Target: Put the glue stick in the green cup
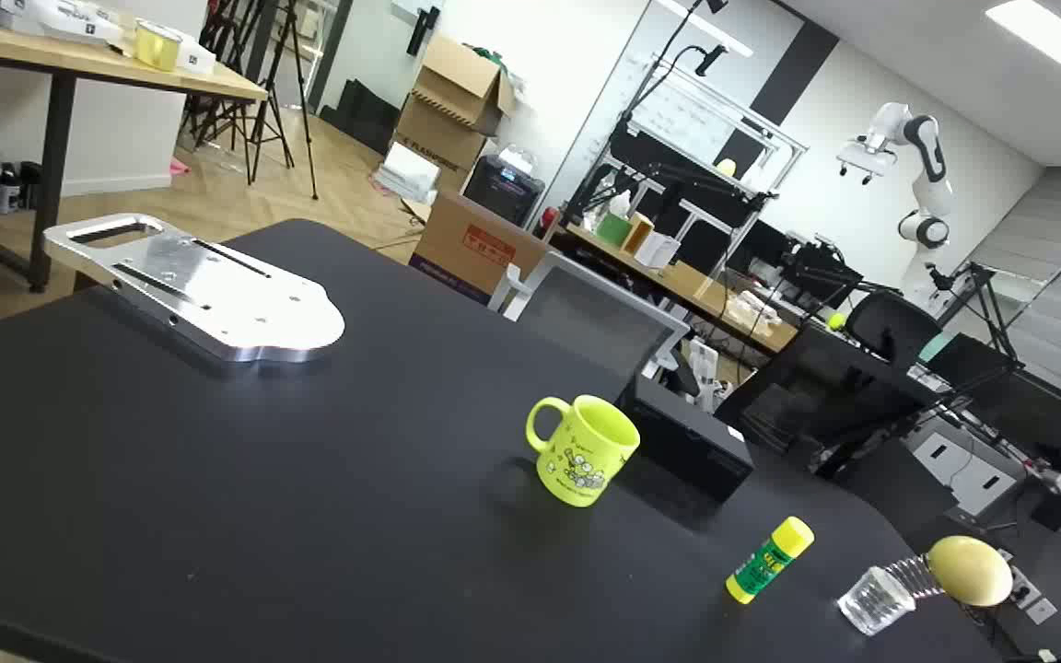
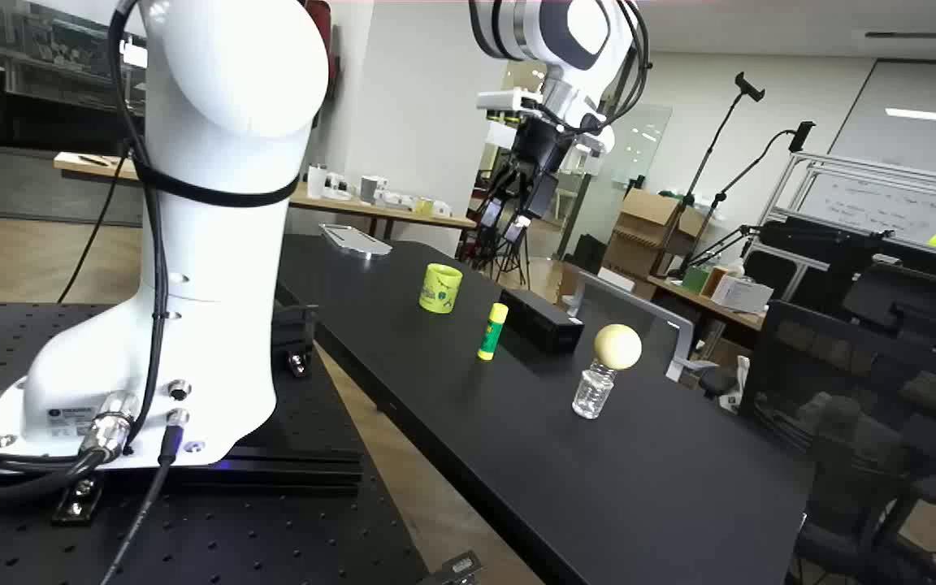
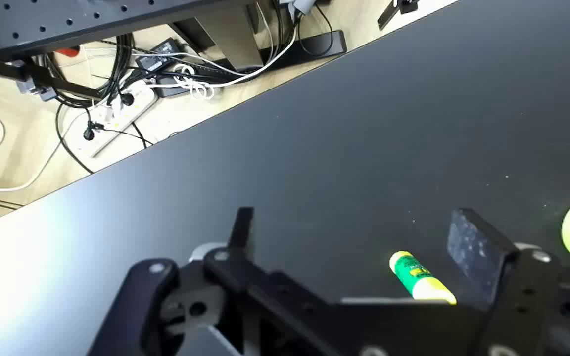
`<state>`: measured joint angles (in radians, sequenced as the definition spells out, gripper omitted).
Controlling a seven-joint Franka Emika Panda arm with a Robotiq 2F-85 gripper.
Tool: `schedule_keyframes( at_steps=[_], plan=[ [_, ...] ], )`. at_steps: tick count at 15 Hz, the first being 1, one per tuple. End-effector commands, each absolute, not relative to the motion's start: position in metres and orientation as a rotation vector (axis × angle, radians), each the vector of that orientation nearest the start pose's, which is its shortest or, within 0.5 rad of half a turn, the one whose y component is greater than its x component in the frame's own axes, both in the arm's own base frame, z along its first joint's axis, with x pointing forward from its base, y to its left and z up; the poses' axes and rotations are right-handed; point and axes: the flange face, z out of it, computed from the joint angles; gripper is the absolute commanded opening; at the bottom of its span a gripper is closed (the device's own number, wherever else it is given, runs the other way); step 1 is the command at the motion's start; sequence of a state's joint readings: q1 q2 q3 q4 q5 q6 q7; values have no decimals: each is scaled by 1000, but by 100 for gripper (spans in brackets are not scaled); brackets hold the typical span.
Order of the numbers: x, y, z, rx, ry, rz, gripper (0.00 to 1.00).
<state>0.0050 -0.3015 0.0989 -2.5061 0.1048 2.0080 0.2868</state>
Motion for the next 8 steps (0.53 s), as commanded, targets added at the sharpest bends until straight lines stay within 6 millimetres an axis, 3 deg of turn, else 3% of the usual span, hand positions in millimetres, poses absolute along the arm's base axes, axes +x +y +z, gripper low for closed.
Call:
schedule_keyframes(
  at_steps=[1, 6, 8],
  plan=[
    [406, 48, 376, -3080, 378, 321, 100],
    [406, 48, 376, -3080, 378, 321, 100],
    [416, 50, 373, -3070, 346, 259, 100]
  ],
)
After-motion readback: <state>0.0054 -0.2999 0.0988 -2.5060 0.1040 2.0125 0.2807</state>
